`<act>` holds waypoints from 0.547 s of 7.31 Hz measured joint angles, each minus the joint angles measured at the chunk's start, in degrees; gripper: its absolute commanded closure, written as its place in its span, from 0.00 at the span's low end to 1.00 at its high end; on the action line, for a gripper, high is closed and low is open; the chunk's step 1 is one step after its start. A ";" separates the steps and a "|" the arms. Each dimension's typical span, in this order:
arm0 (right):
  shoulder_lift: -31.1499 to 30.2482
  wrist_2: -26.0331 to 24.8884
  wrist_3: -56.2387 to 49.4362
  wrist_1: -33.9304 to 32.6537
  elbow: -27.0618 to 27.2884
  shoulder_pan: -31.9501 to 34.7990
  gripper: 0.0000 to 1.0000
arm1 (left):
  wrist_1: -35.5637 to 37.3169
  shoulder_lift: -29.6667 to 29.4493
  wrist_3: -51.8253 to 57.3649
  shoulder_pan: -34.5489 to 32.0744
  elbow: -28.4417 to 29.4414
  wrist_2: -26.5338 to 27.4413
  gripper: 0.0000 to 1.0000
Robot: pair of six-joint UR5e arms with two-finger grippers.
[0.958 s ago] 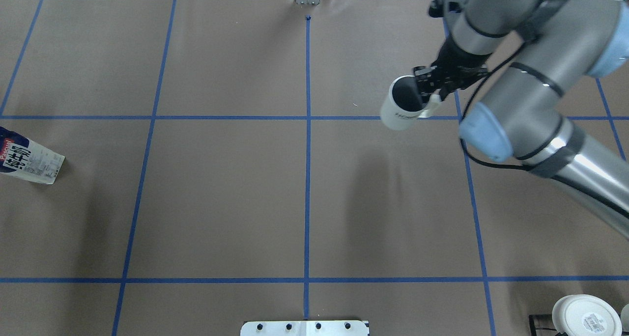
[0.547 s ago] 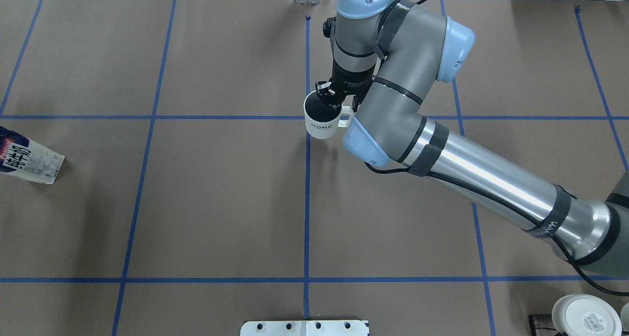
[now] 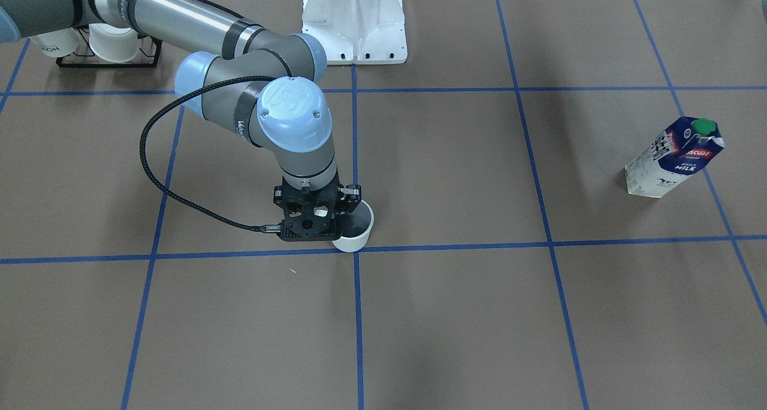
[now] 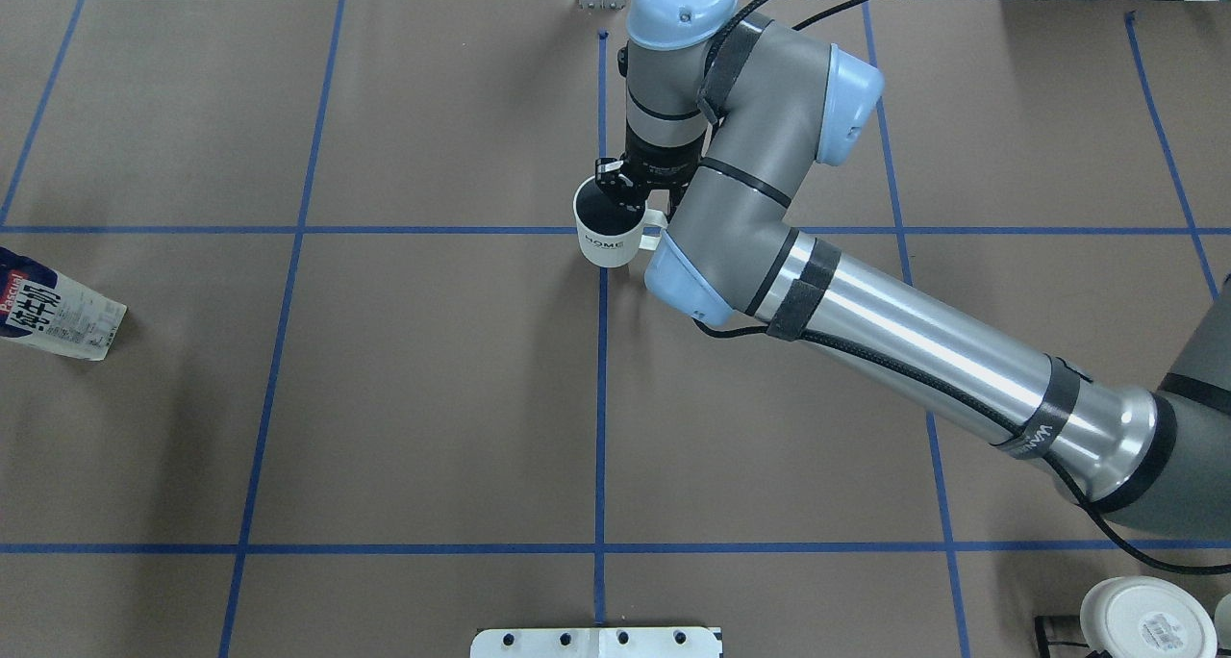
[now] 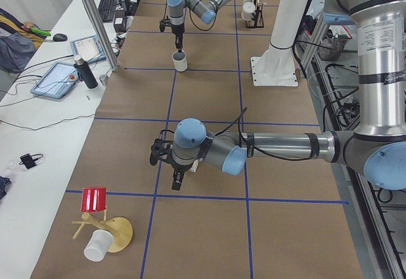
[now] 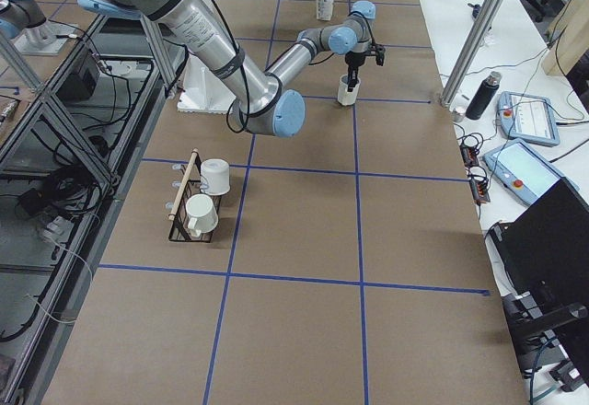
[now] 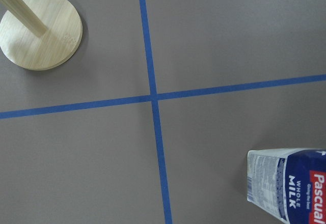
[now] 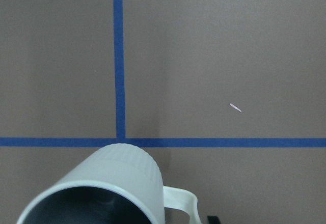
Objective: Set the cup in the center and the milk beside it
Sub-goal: 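Lower the white mug onto the center grid crossing with the right gripper, then open the right gripper and draw it back away from the mug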
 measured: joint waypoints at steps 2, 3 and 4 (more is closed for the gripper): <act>-1.13 5.25 0.41 -0.02 2.12 4.14 0.00 | 2.80 -3.44 -6.12 2.67 -2.03 0.60 0.01; -3.42 6.59 0.30 -0.57 5.19 5.69 0.00 | 6.97 -4.17 -6.87 4.97 -5.29 2.50 0.01; -7.26 7.18 -0.07 -1.13 9.69 6.84 0.00 | 11.91 -4.24 -7.11 7.35 -9.47 5.36 0.01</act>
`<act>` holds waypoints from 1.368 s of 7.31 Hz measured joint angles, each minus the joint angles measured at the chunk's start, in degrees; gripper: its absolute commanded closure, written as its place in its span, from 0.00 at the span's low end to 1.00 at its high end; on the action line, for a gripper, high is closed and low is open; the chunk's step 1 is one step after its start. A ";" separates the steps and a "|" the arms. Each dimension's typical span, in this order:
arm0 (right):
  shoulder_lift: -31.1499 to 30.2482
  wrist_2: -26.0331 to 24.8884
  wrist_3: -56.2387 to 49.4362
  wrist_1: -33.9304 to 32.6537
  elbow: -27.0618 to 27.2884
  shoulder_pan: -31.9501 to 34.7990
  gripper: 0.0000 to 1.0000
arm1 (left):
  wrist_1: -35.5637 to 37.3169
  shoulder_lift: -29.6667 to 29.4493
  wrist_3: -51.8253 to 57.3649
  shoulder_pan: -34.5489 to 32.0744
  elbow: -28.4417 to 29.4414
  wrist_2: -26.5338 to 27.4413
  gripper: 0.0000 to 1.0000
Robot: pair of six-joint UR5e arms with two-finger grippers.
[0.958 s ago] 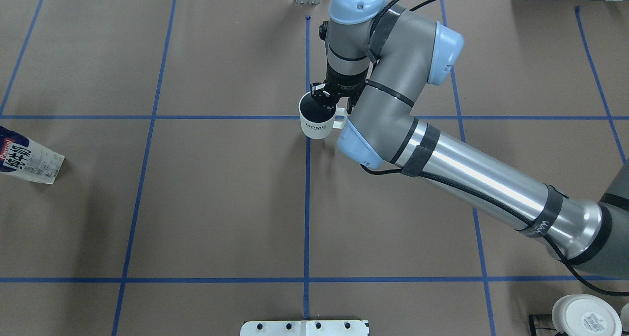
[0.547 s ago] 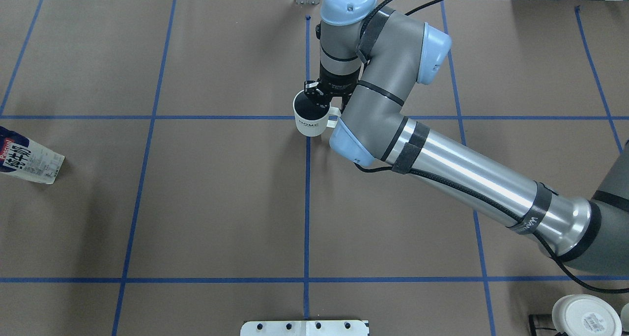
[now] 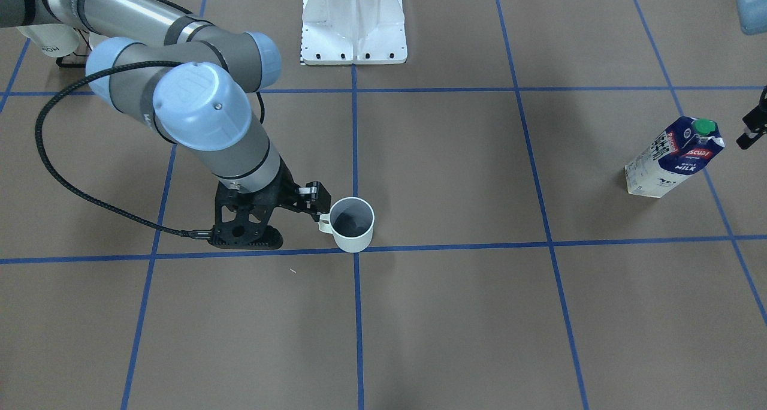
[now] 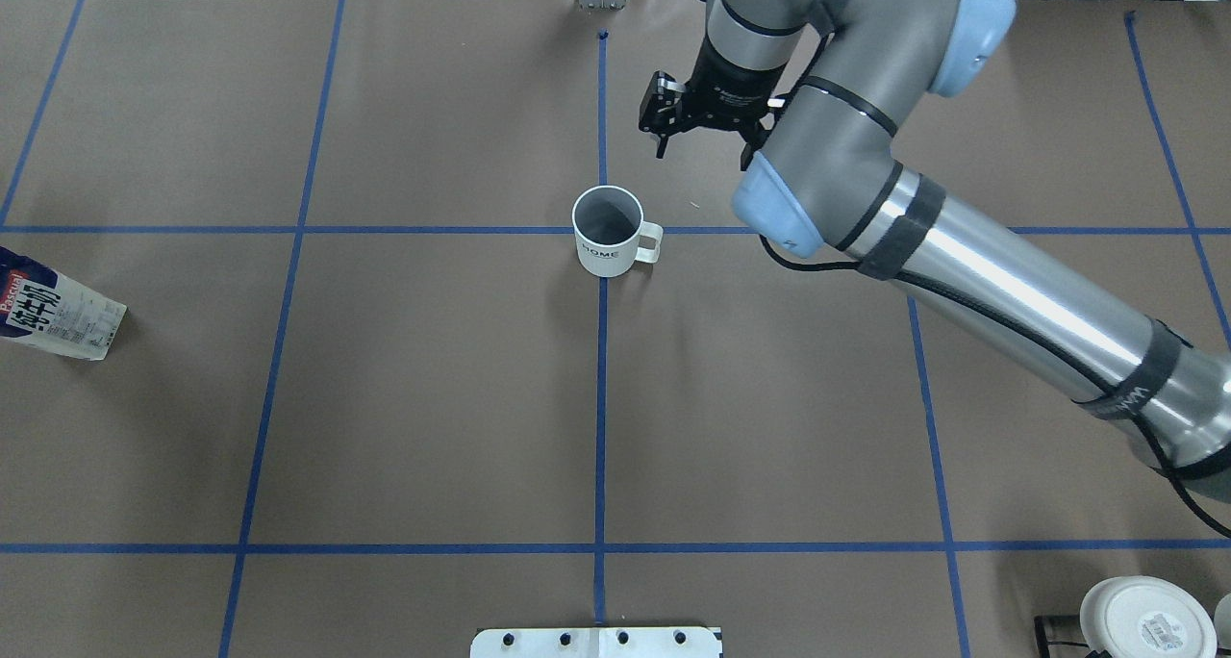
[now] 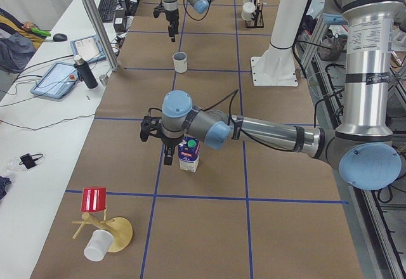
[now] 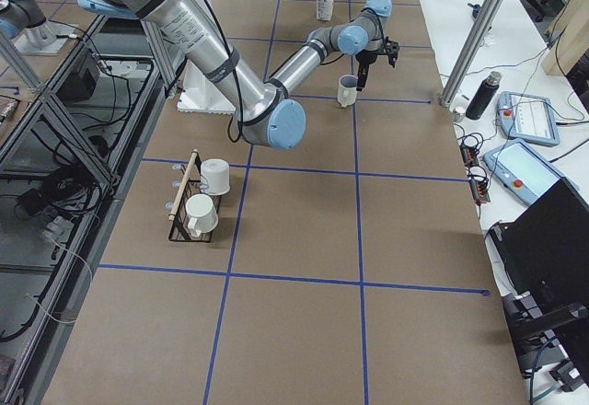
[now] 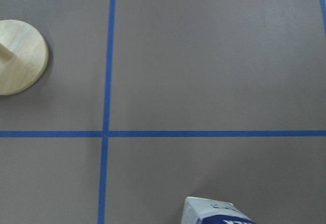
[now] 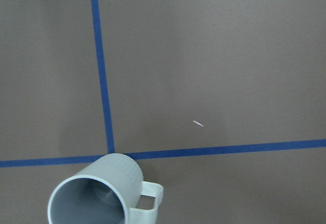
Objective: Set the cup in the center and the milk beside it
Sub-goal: 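Open the right gripper and draw it back away from the mug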
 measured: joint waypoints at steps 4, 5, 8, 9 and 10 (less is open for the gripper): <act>-9.65 -0.49 -0.54 -0.05 7.85 1.25 0.00 | 2.22 0.83 0.07 7.57 -3.08 2.46 0.01; -10.39 -0.53 -0.57 0.10 7.98 1.27 0.00 | 1.95 0.91 0.28 9.20 -2.95 3.19 0.01; -11.33 -0.44 -0.66 0.21 8.02 1.24 0.00 | 1.81 2.18 3.65 11.51 -2.38 5.93 0.13; -11.50 -0.45 -0.66 0.21 8.01 1.21 0.00 | 1.84 2.89 5.40 11.57 -2.22 6.20 0.62; -11.82 -0.45 -0.70 0.21 8.10 1.19 0.00 | 1.94 3.27 6.00 11.64 -2.24 6.19 1.00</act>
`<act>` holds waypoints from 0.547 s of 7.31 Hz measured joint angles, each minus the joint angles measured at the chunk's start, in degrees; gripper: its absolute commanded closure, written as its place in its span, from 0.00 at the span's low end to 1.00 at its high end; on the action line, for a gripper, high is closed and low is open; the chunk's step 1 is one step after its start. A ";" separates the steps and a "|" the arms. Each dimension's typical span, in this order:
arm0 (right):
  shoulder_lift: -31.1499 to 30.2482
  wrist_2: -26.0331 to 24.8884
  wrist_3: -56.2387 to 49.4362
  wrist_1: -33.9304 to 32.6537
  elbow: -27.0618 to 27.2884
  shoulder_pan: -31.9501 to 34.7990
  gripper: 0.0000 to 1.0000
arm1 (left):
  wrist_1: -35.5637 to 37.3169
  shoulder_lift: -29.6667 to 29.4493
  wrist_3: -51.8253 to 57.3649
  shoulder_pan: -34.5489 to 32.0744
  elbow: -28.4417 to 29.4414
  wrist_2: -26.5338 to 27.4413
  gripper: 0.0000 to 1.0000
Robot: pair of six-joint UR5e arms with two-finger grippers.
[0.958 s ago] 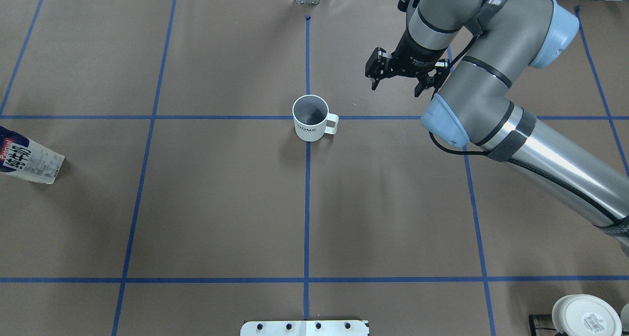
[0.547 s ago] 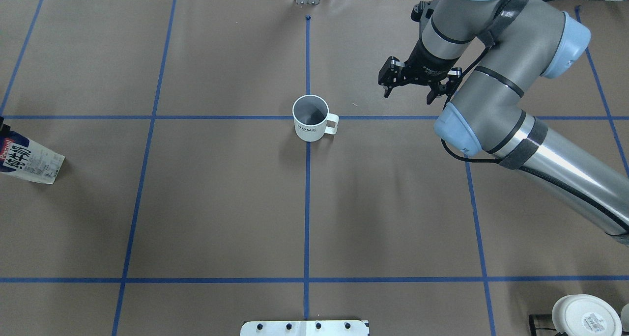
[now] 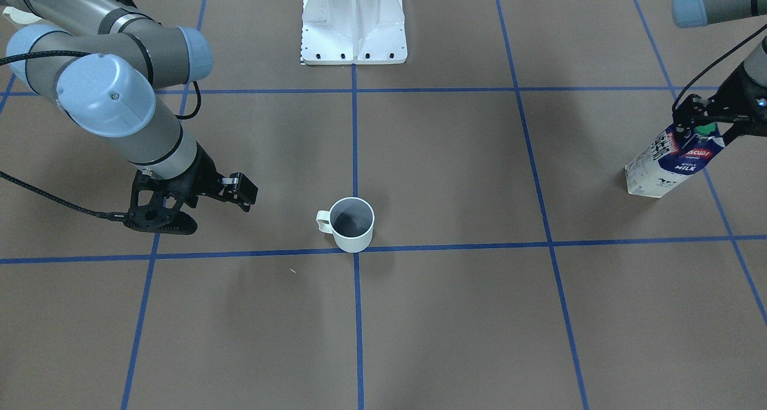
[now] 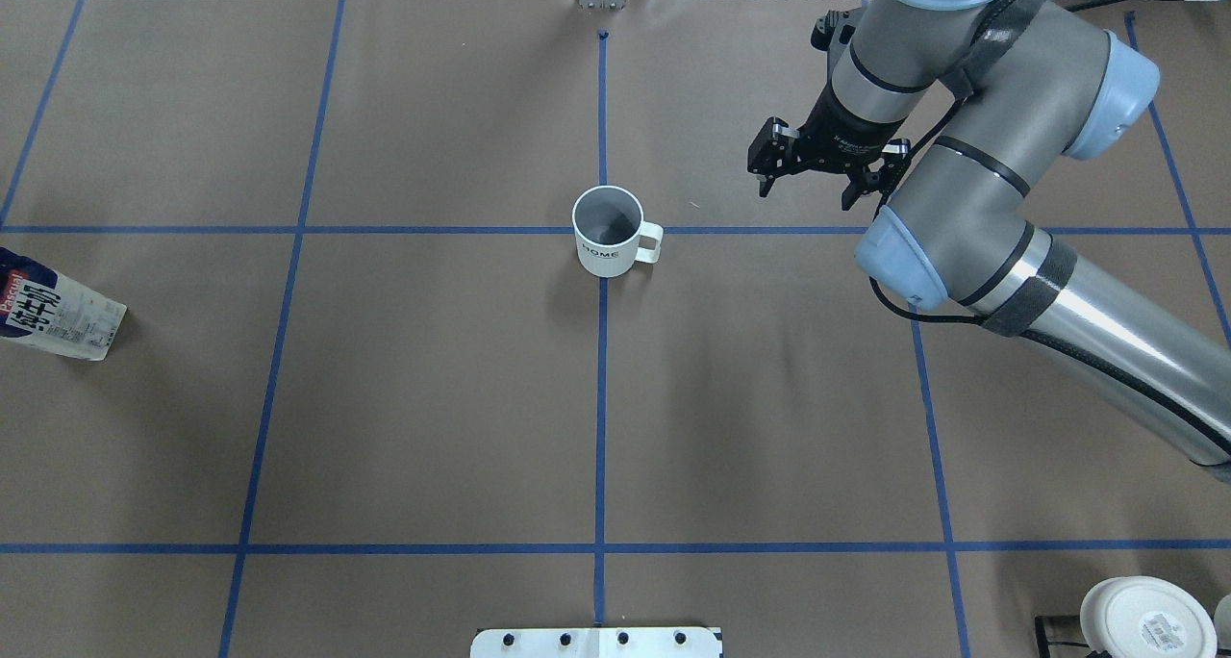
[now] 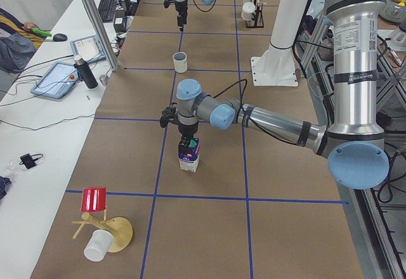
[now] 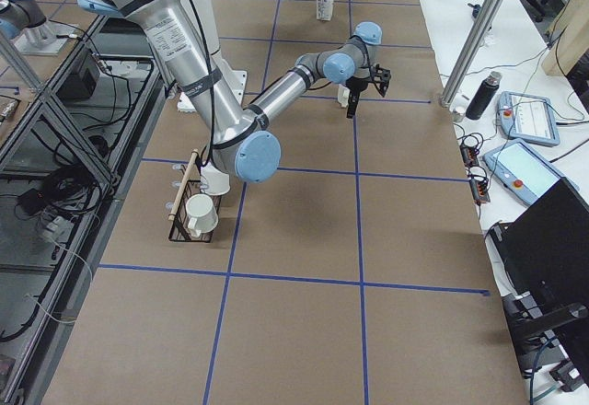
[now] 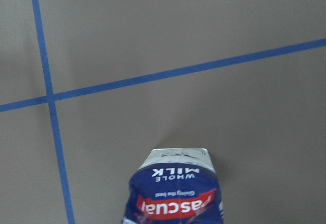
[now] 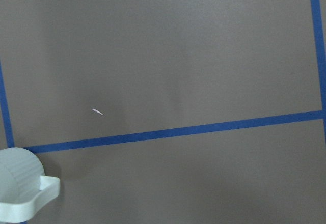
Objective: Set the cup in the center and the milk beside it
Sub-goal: 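Open the right gripper and draw it back away from the mug, then set the milk carton beside the mug with the left gripper while the right arm withdraws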
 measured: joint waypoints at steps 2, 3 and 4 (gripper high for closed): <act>-2.45 0.24 -0.47 -0.03 2.09 0.43 0.00 | 0.55 0.02 -0.11 0.03 -0.35 -1.73 1.00; -4.42 0.57 -2.09 -0.16 3.85 1.51 0.00 | 2.23 -1.08 -0.18 -0.10 -0.82 -3.74 1.00; -7.29 0.87 -5.03 -0.34 6.00 3.07 0.00 | 7.52 -4.47 -0.22 -0.48 -1.72 -5.52 1.00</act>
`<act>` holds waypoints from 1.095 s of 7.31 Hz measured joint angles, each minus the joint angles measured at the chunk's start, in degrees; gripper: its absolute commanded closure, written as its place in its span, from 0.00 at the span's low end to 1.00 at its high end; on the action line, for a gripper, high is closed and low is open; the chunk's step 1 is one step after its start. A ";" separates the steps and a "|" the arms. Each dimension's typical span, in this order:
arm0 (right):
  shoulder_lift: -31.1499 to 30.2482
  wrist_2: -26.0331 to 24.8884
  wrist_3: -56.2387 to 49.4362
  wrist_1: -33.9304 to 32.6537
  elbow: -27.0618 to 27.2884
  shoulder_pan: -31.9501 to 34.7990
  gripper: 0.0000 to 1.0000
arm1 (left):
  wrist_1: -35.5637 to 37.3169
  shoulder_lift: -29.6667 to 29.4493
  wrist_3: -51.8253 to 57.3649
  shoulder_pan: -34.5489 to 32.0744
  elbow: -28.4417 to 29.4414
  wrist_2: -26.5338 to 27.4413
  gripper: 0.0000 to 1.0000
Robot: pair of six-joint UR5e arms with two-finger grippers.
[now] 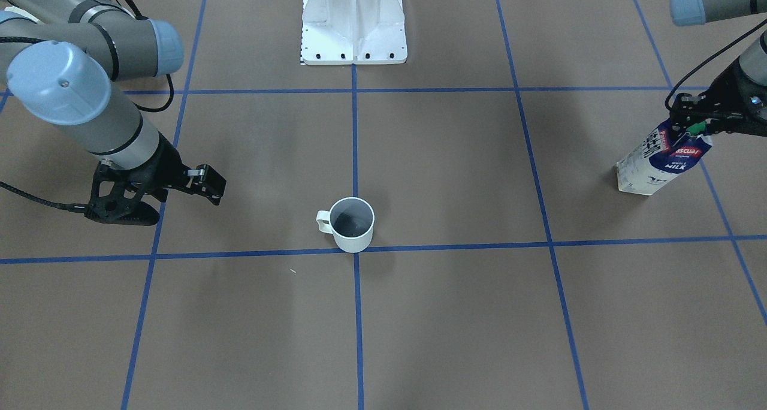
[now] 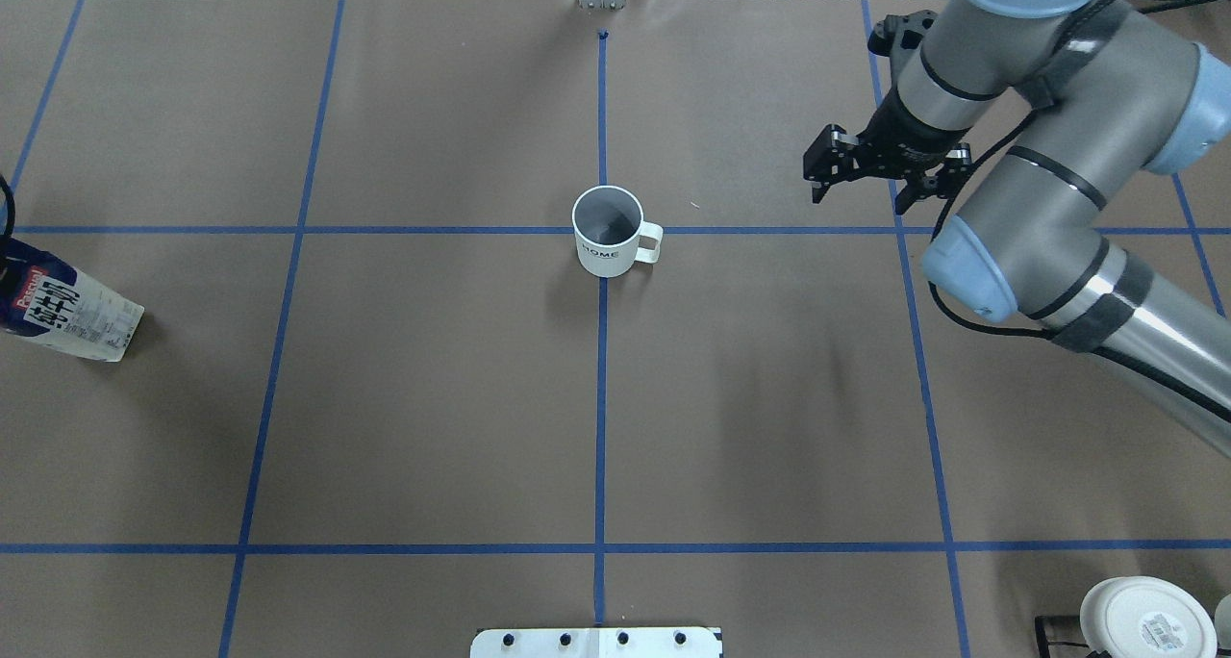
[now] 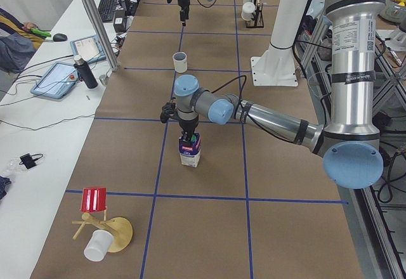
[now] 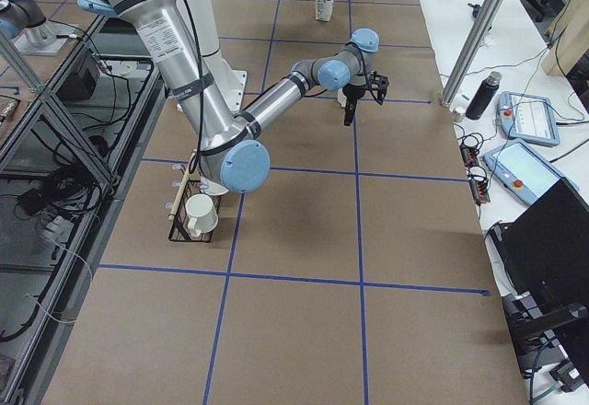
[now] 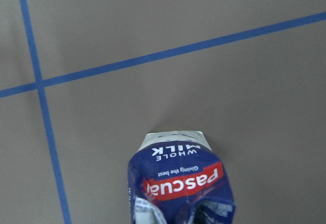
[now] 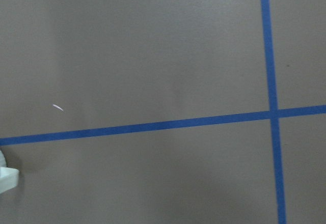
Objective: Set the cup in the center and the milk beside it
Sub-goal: 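Set the milk carton beside the mug with the left gripper while the right arm withdraws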
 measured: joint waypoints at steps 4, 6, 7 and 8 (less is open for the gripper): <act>-13.39 0.31 -14.66 -0.11 6.82 7.30 0.00 | 29.13 -30.68 -10.54 3.31 0.55 -1.09 1.00; -17.41 0.31 -21.13 -0.04 7.30 10.00 0.00 | 25.48 -39.65 -25.28 13.04 3.94 4.15 1.00; -18.87 0.31 -24.05 -0.02 7.26 11.22 0.00 | 24.74 -44.74 -29.93 17.03 7.16 7.13 1.00; -19.88 0.31 -25.85 0.03 7.21 11.98 0.00 | 24.11 -49.14 -33.02 19.75 10.35 9.38 1.00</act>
